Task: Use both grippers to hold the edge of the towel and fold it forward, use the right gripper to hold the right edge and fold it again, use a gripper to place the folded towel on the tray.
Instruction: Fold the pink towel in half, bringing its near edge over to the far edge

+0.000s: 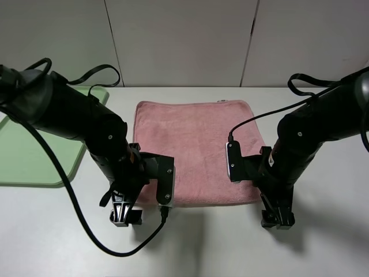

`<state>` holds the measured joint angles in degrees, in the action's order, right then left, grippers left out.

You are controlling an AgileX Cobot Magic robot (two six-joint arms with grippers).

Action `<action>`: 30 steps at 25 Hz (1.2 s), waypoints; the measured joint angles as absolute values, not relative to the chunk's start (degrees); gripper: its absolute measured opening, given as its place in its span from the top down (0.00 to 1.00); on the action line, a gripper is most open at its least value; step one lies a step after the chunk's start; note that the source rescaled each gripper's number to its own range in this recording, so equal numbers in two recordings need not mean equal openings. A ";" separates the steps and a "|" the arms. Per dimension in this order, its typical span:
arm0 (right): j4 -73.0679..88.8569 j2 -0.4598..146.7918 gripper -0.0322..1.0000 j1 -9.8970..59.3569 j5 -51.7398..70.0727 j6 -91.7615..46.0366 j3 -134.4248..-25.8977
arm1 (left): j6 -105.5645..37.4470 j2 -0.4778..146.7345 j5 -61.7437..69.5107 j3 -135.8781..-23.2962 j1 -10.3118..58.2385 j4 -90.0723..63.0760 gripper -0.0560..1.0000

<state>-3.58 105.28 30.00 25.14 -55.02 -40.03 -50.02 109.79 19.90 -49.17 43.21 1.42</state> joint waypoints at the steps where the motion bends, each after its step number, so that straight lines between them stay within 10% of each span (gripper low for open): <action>1: -3.51 105.28 0.00 30.00 25.14 -55.02 -40.03 | -50.02 109.90 19.76 -49.17 43.21 1.36 0.04; 13: -2.90 105.28 0.03 30.00 24.86 -55.08 -40.03 | -49.97 110.90 17.23 -49.80 43.28 0.38 0.37; 25: -1.77 105.49 0.88 30.00 17.80 -54.85 -40.03 | -50.01 111.37 15.13 -49.80 43.28 0.91 0.83; 30: -2.07 105.54 0.97 30.00 17.41 -54.85 -40.03 | -50.01 111.49 14.69 -49.80 43.28 1.18 0.94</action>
